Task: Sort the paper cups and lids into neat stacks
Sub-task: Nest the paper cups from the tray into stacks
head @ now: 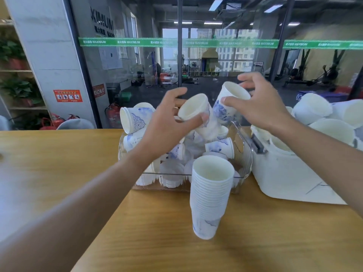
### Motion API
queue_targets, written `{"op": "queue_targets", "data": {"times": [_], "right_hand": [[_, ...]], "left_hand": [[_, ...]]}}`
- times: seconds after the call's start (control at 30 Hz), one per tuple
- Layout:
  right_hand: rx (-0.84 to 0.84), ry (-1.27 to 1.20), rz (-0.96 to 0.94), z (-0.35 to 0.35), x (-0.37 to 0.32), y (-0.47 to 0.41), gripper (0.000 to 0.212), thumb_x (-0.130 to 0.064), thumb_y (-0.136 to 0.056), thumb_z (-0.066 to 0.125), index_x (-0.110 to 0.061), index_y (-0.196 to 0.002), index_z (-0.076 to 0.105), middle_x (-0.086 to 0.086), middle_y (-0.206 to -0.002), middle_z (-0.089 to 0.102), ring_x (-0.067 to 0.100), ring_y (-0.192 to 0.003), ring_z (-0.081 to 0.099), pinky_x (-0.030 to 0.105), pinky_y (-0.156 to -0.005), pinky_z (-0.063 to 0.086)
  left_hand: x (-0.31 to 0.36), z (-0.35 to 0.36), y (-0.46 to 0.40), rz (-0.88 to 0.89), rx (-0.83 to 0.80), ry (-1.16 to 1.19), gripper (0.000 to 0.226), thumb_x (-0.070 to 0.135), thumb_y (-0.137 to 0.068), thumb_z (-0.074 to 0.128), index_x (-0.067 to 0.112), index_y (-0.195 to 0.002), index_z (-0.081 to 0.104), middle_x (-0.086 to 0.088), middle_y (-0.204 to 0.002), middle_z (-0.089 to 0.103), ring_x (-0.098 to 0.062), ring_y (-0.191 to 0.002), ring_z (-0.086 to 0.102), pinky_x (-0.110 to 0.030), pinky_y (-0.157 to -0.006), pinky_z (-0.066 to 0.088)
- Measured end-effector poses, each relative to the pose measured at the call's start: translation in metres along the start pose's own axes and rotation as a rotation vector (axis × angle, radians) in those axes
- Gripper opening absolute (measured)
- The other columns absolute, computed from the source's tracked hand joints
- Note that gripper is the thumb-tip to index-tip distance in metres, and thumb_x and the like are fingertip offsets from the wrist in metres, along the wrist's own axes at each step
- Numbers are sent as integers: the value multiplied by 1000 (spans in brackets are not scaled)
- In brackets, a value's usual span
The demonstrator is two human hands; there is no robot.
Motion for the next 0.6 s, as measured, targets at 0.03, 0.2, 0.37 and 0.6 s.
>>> {"op": "queue_targets", "data": {"times": [0.03,0.2,0.37,0.6], "right_hand": [[24,-41,-18,-10,-7,5,68,-44,-85,81,-29,-143,49,-10,-127,56,12,-111,56,24,-79,47],[144,-173,-134,-51,-41,27,59,-44,-85,81,-28,-134,53,-13,-115,61,1,-96,61,14,-76,46],[94,-346,-216,-66,-63,54,53,-39,-84,82,-30,-128,53,-6,-117,69,8,-104,68,25,-86,55],[-158,-318,-242,-45,-62,95,64,-31,-81,88,-29,-133,52,-9,-117,73,7,-104,71,33,-87,60]], "left_hand": [[9,-4,4,-9,0,66,79,45,-86,81,27,-151,41,9,-123,67,-2,-107,68,-15,-79,55],[40,-10,35,15,-73,226,92,47,-76,85,24,-152,39,3,-112,75,-21,-103,74,-41,-93,59],[40,-2,61,-1,-176,166,95,40,-74,90,30,-151,36,5,-116,75,-13,-106,72,-32,-93,57],[23,15,94,-6,-247,-41,84,46,-75,90,51,-142,39,17,-125,68,-1,-114,63,-28,-100,52]]}}
Point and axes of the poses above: each hand's wrist, its own y-axis away from the middle knuckle, its own z-axis out of the palm, x = y × z, the point moved 5 cm from there along -y, towards the middle knuckle
